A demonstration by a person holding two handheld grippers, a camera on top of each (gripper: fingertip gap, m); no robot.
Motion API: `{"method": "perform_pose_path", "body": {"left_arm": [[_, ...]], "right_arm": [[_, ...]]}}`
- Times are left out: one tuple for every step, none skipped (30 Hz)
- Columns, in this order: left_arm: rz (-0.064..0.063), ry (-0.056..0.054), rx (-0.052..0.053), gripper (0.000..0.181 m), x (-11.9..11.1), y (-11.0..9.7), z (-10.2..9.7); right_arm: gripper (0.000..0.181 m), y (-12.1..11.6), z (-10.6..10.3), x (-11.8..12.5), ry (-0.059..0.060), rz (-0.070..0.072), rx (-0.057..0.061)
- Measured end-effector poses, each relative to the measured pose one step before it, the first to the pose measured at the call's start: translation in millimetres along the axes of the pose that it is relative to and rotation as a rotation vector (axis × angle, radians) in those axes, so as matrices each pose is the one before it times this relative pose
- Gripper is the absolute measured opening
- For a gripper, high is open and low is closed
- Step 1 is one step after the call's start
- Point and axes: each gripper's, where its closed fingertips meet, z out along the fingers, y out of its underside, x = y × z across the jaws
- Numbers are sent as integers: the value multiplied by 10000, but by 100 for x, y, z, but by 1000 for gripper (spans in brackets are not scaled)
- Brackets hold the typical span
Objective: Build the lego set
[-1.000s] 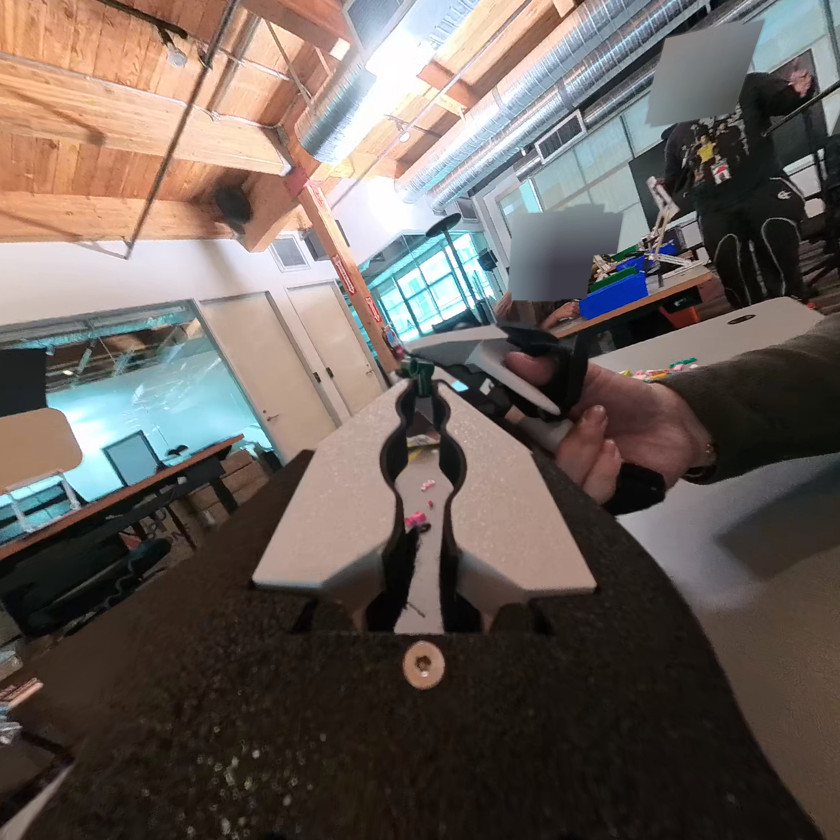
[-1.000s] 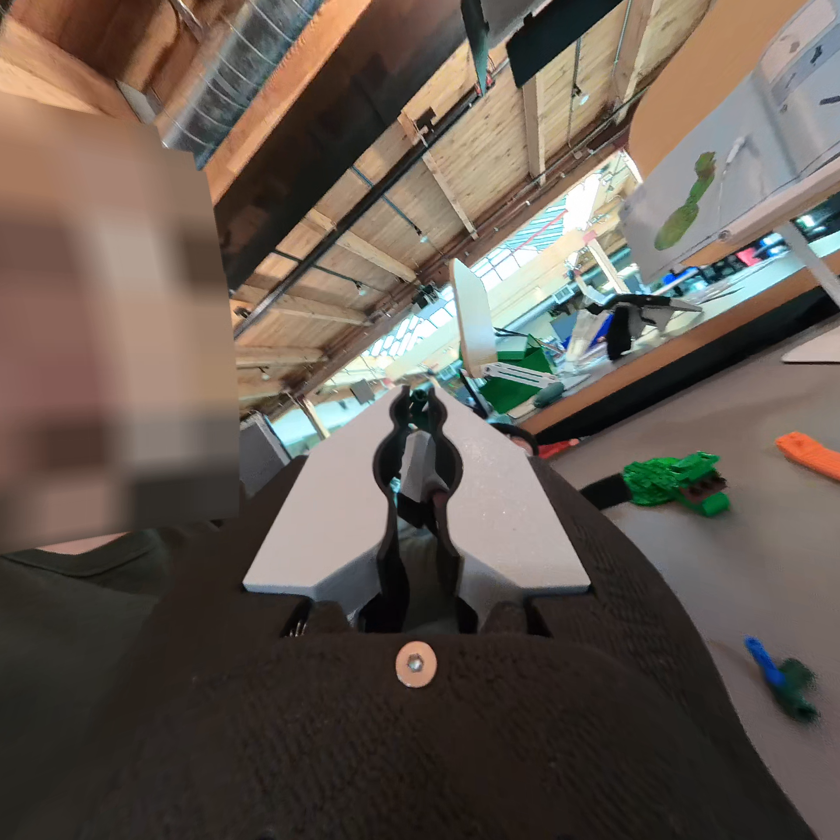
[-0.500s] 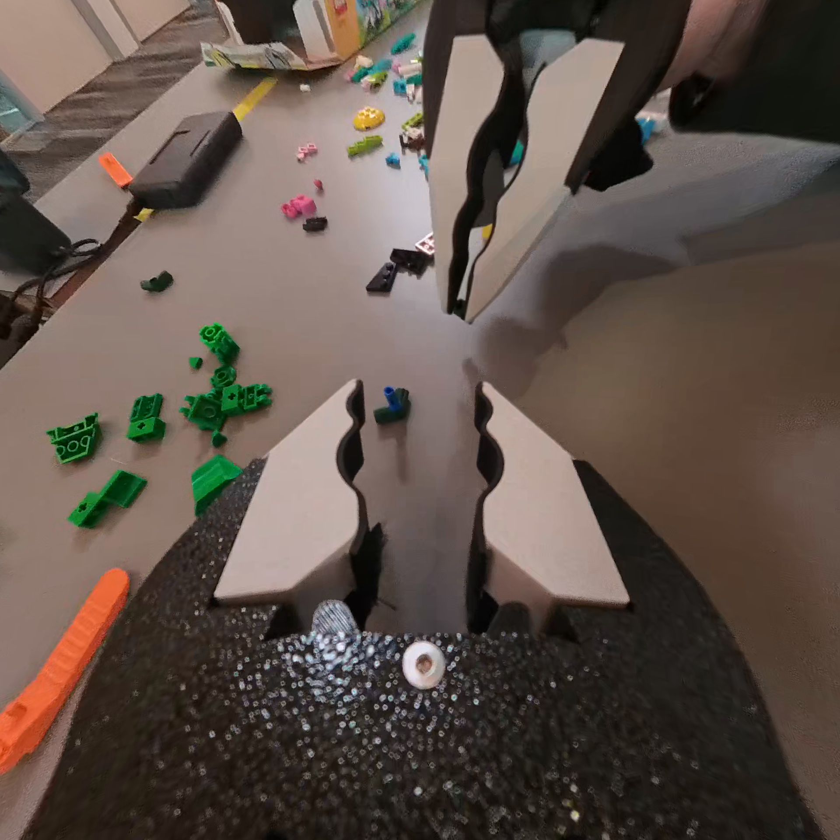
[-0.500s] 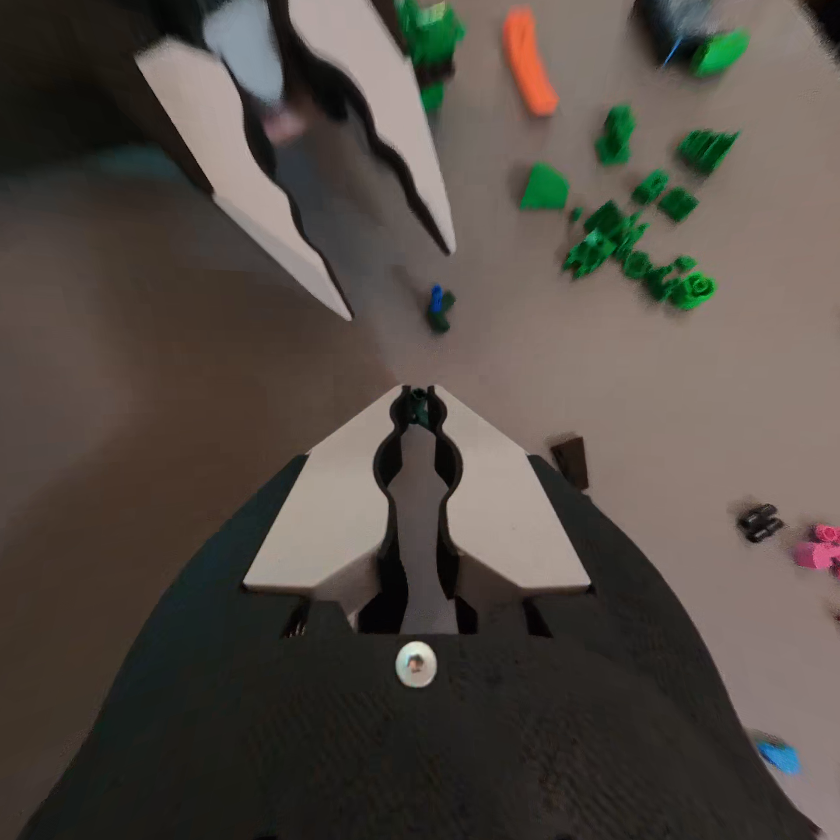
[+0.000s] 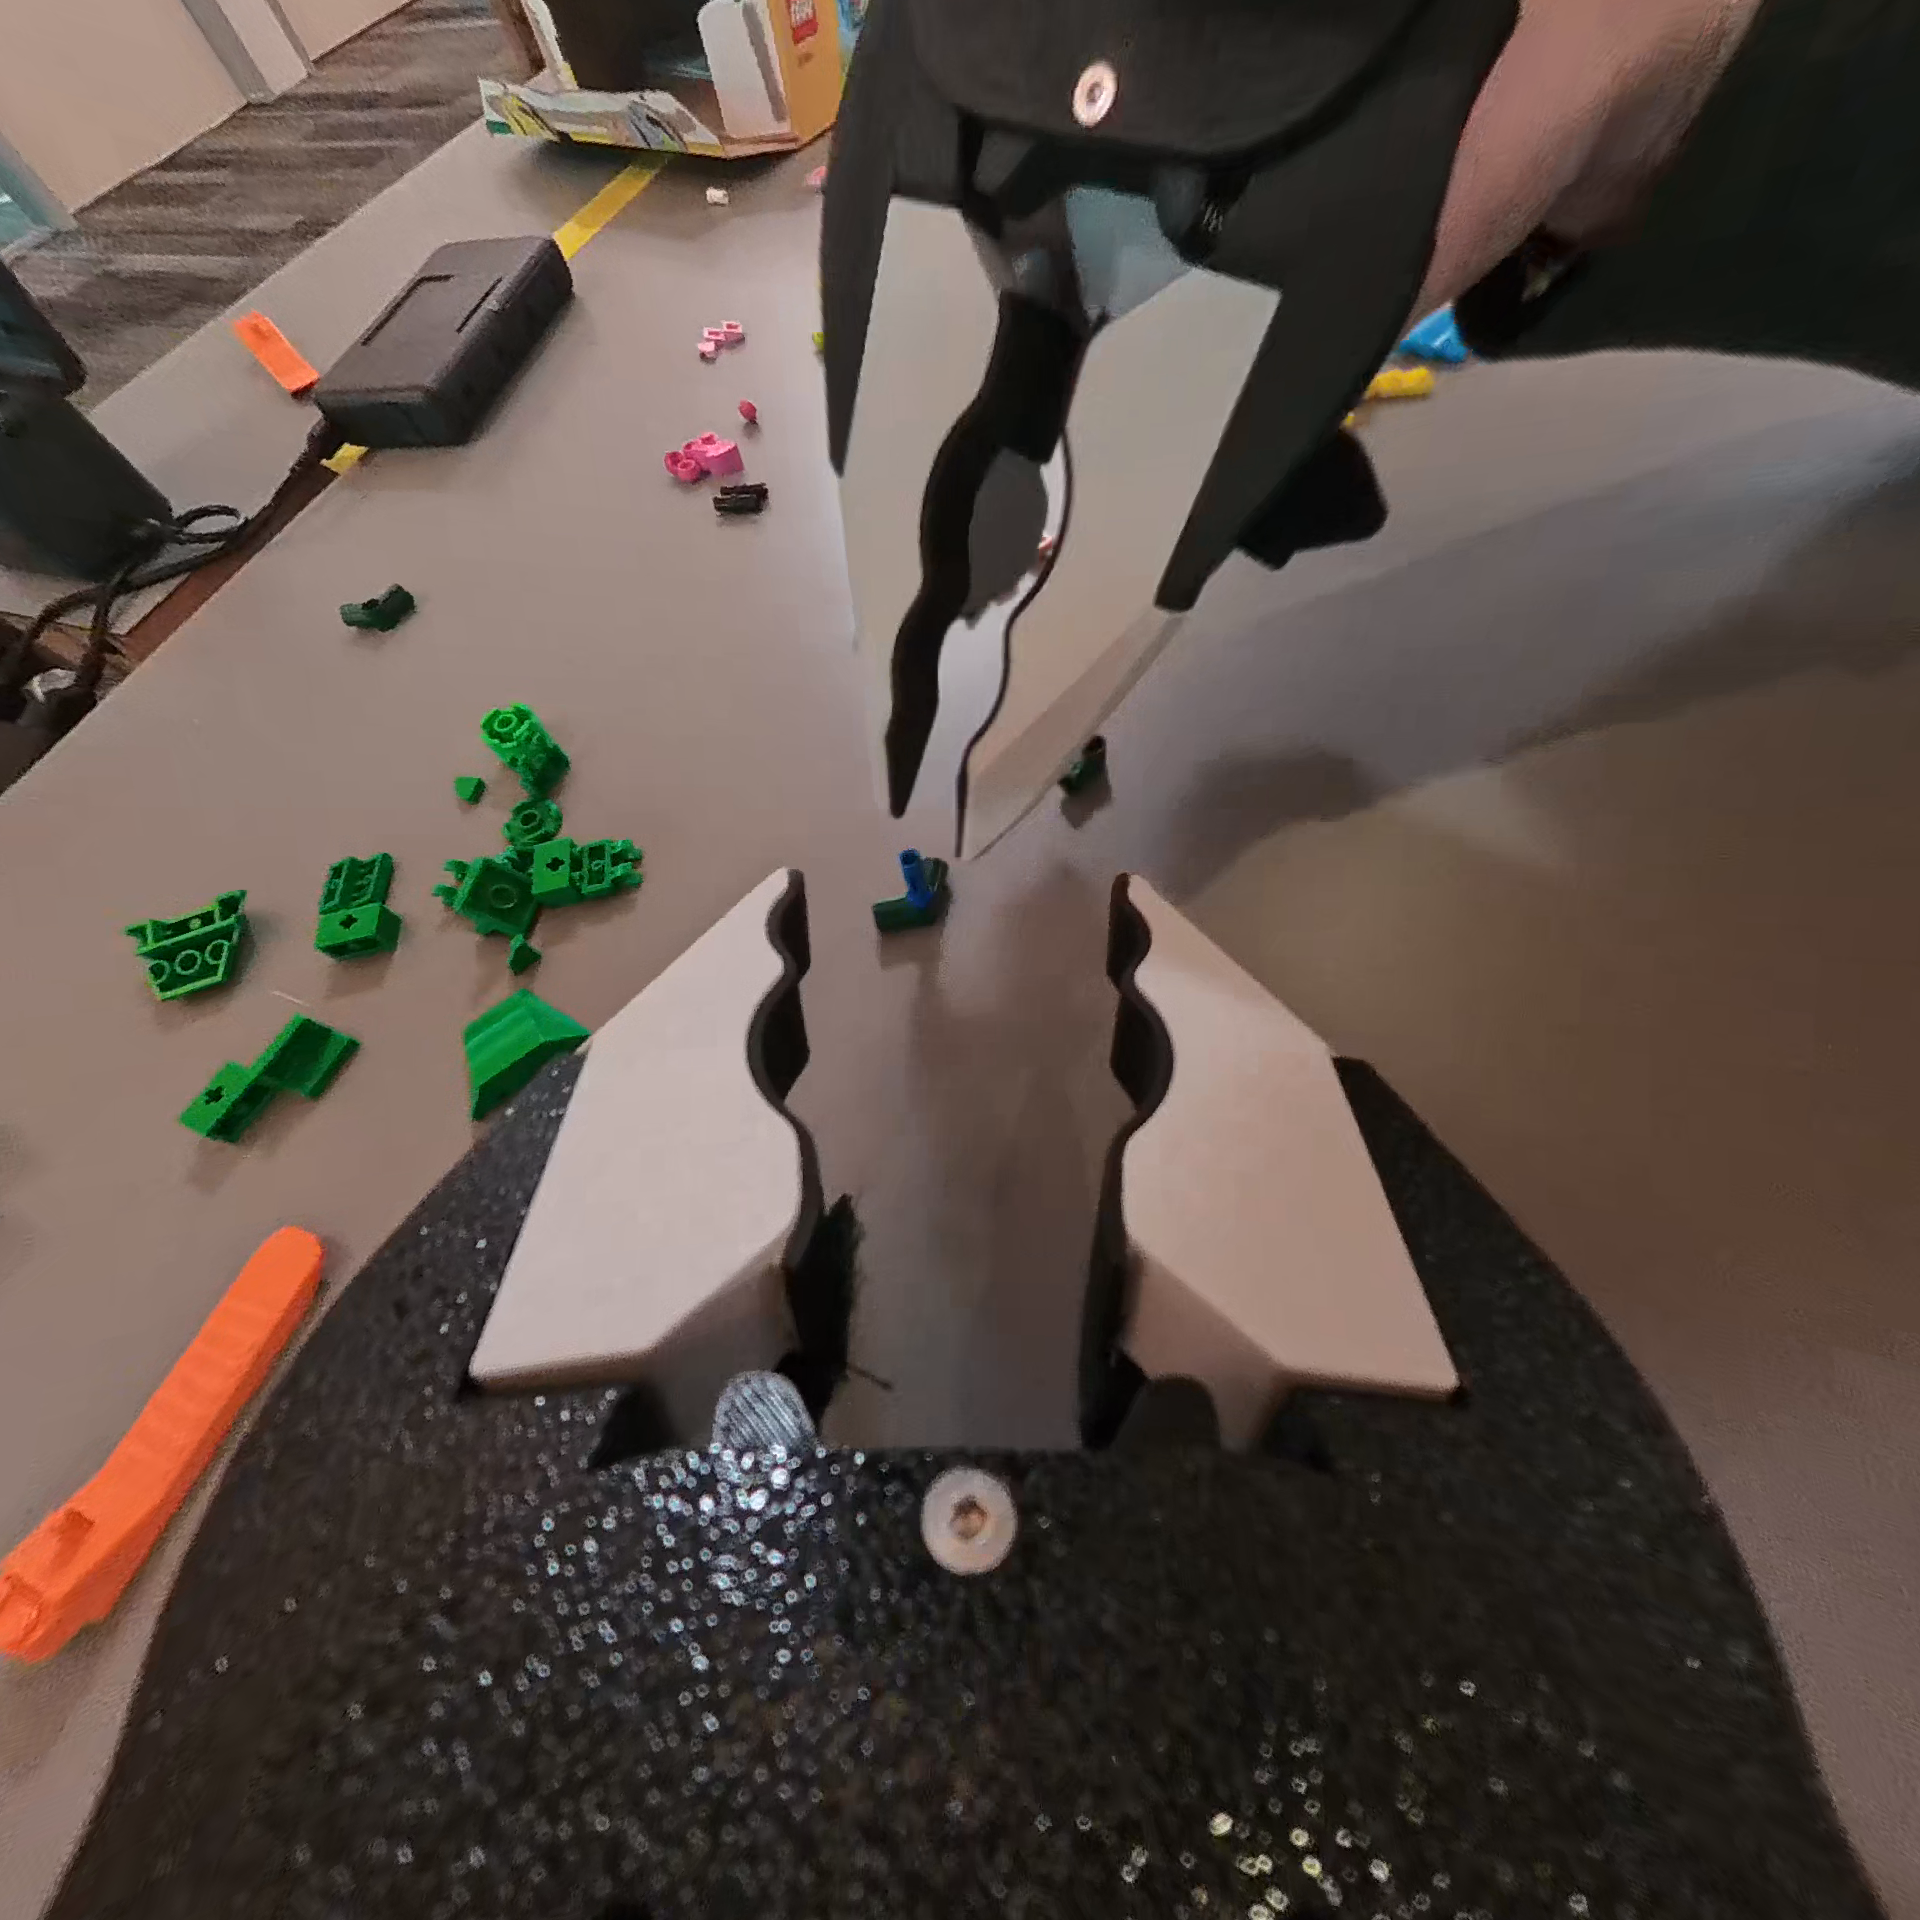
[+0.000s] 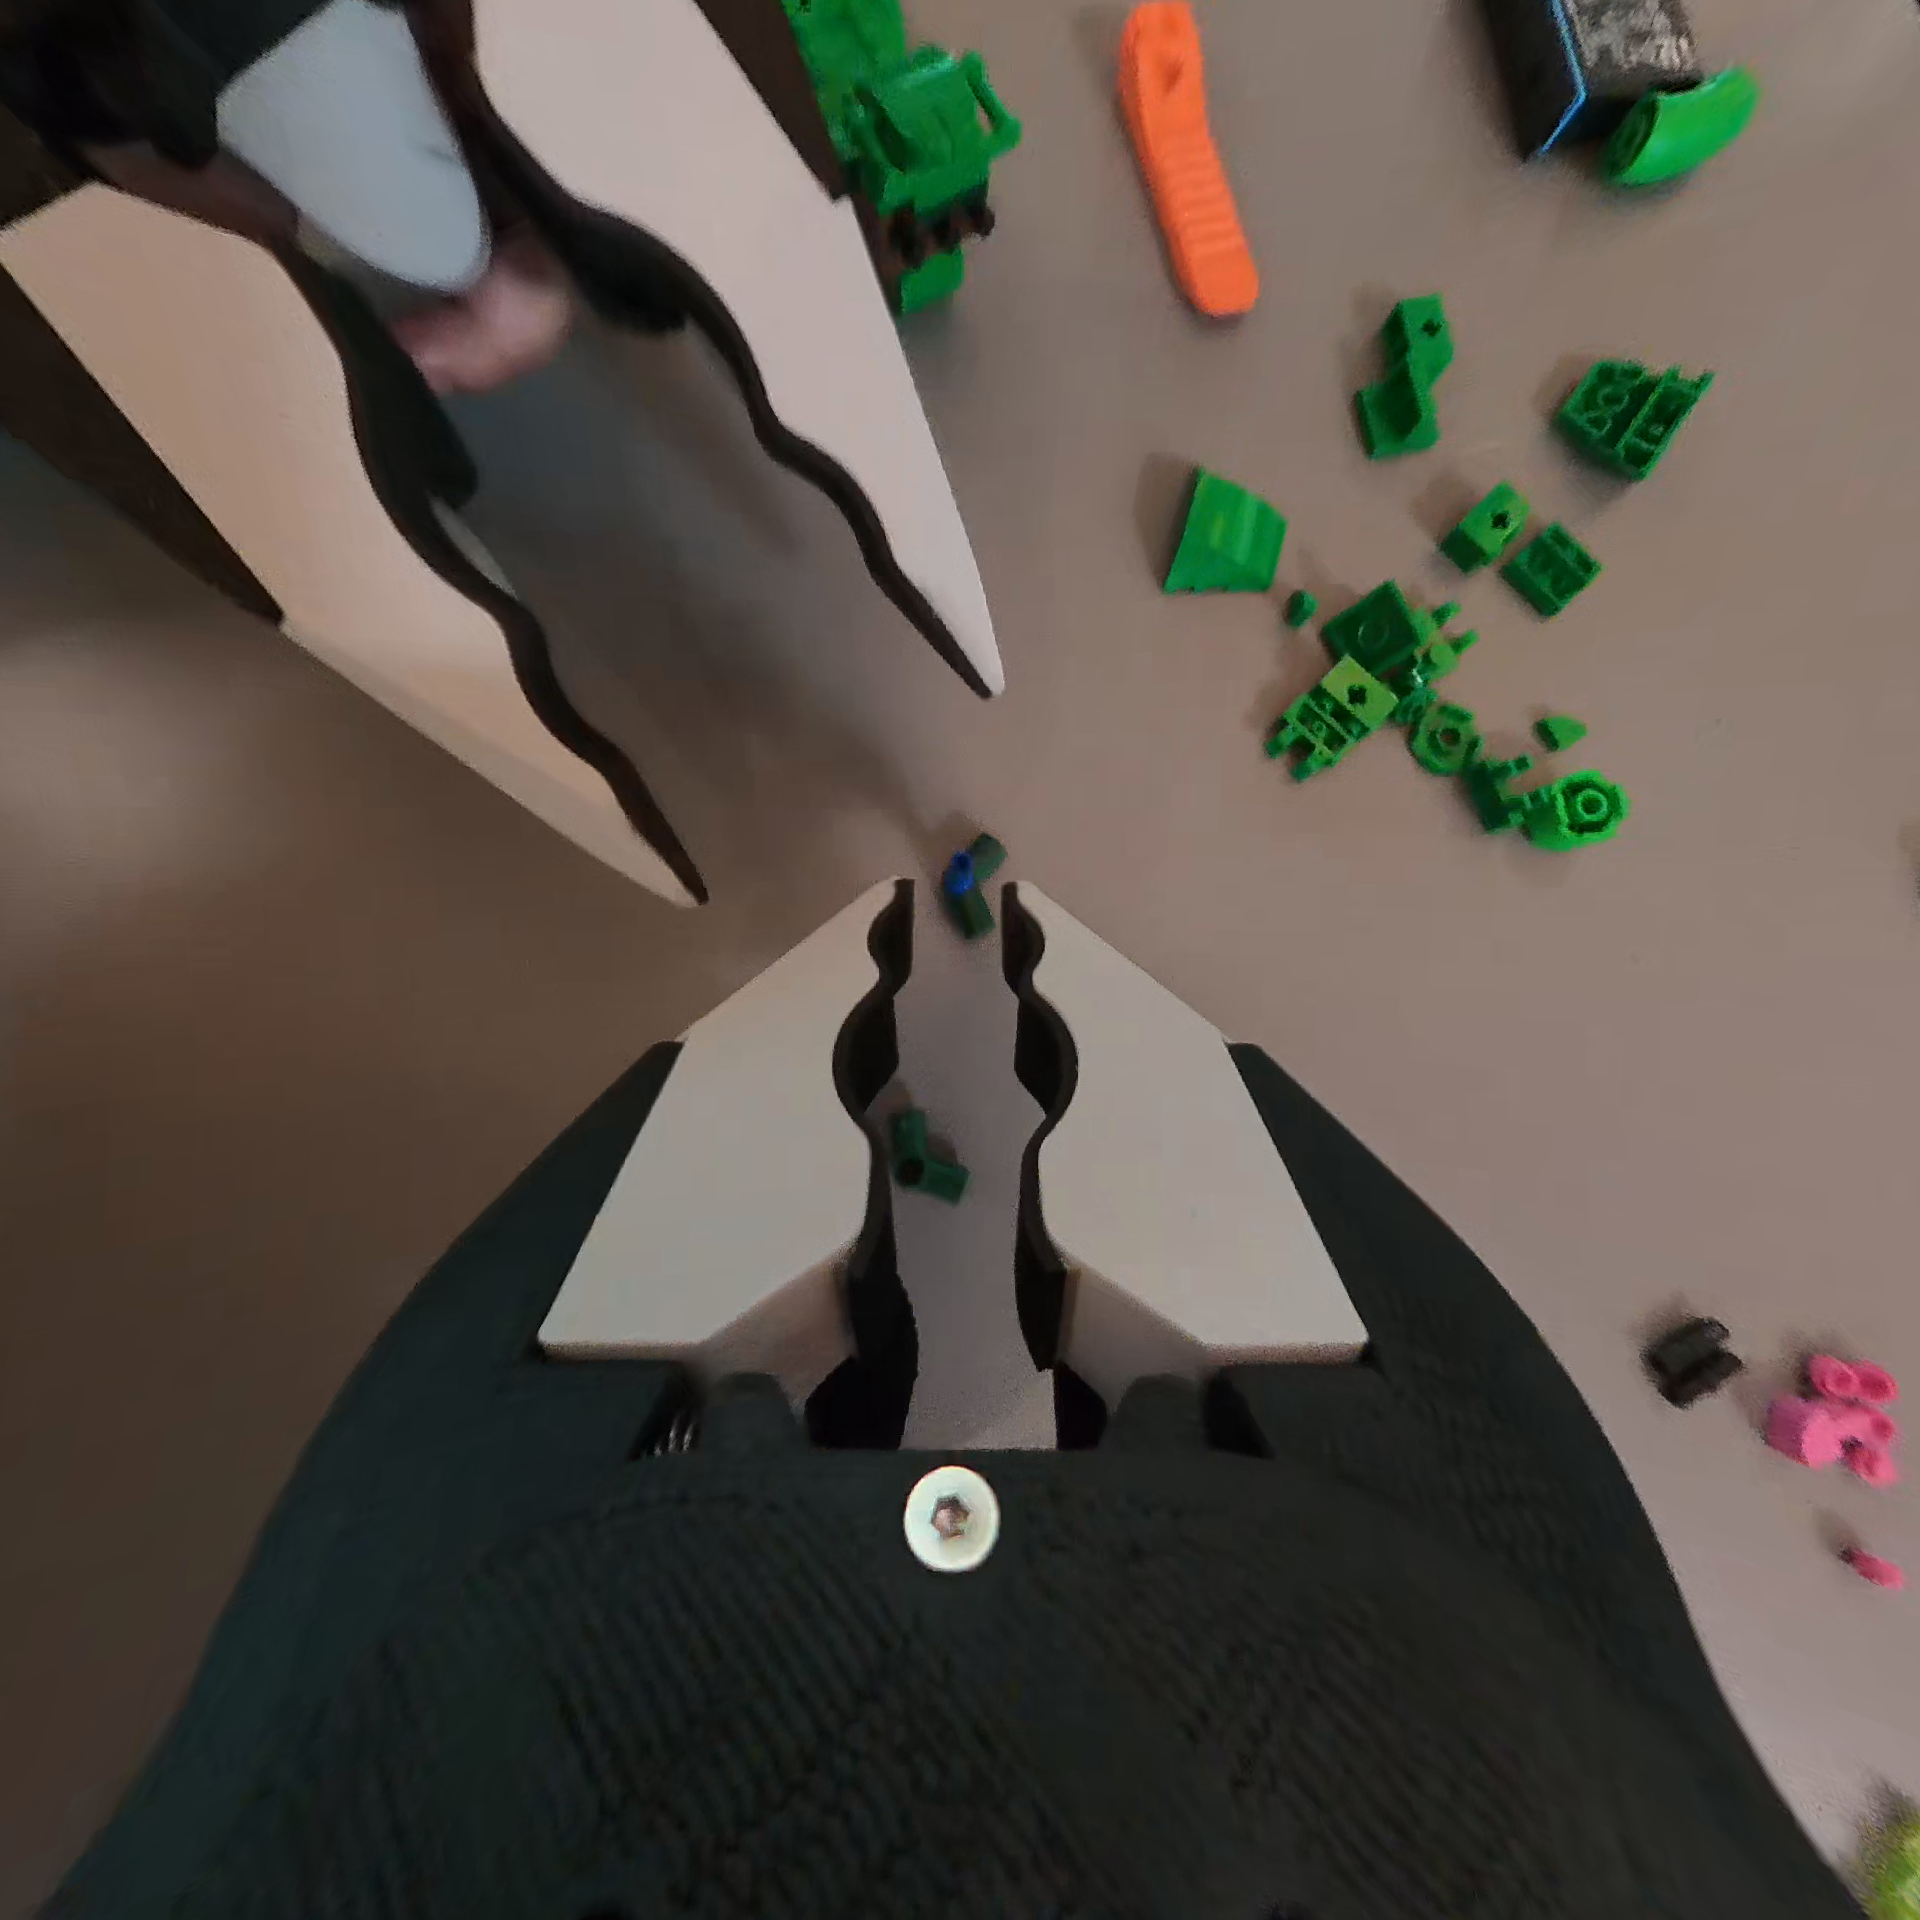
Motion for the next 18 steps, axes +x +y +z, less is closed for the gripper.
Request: {"method": "perform_pose_path", "body": {"left_arm": [[-19, 6, -6, 56, -15, 29, -33], [-17, 27, -5, 56, 36, 14, -15], [0, 10, 7, 56, 21, -6, -2], [8, 3, -1, 56, 18, -13, -1], [26, 0, 6, 55, 21, -23, -20], [24, -21, 18, 55, -13, -36, -18], [21, -34, 32, 55, -38, -47, -43], [23, -30, 73, 55, -37, -115, -37], [34, -65, 147, 55, -80, -236, -67], [86, -97, 249, 55, -80, -426, -94], [166, -299, 360, 59, -322, -640, -130], [287, -563, 493, 68, -608, -924, -166], [400, -402, 544, 73, -247, -1063, -174], [484, -269, 495, 75, 32, -1051, -181], [547, -283, 442, 75, 36, -1018, -172], [613, -287, 445, 71, 70, -1025, -197], [620, -251, 448, 64, 121, -1012, -189], [557, -265, 403, 58, 81, -898, -160]], "right_arm": [[14, -235, 348, -149, -107, 97, 138], [14, -68, 330, -42, -48, 118, 58], [14, 39, 313, 18, 0, 79, 14], [9, 95, 269, -5, -8, 24, 8], [3, 36, 197, 21, 23, 10, 71], [3, -102, 74, -48, -40, 55, 182], [3, -211, -67, -118, -111, 105, 283], [3, -537, -277, -127, -127, 96, 553], [2, -900, -502, -299, -248, 87, 840], [2, -1171, -697, -543, -429, 145, 1043], [2, -1347, -797, -625, -485, 232, 1170], [2, -1360, -834, -659, -506, 302, 1169], [2, -1235, -750, -778, -581, 375, 1070], [2, -1037, -613, -747, -559, 431, 901], [1, -814, -474, -653, -514, 419, 714], [2, -657, -361, -657, -527, 430, 558], [2, -616, -264, -568, -462, 403, 503], [2, -586, -206, -406, -345, 313, 469]]}}
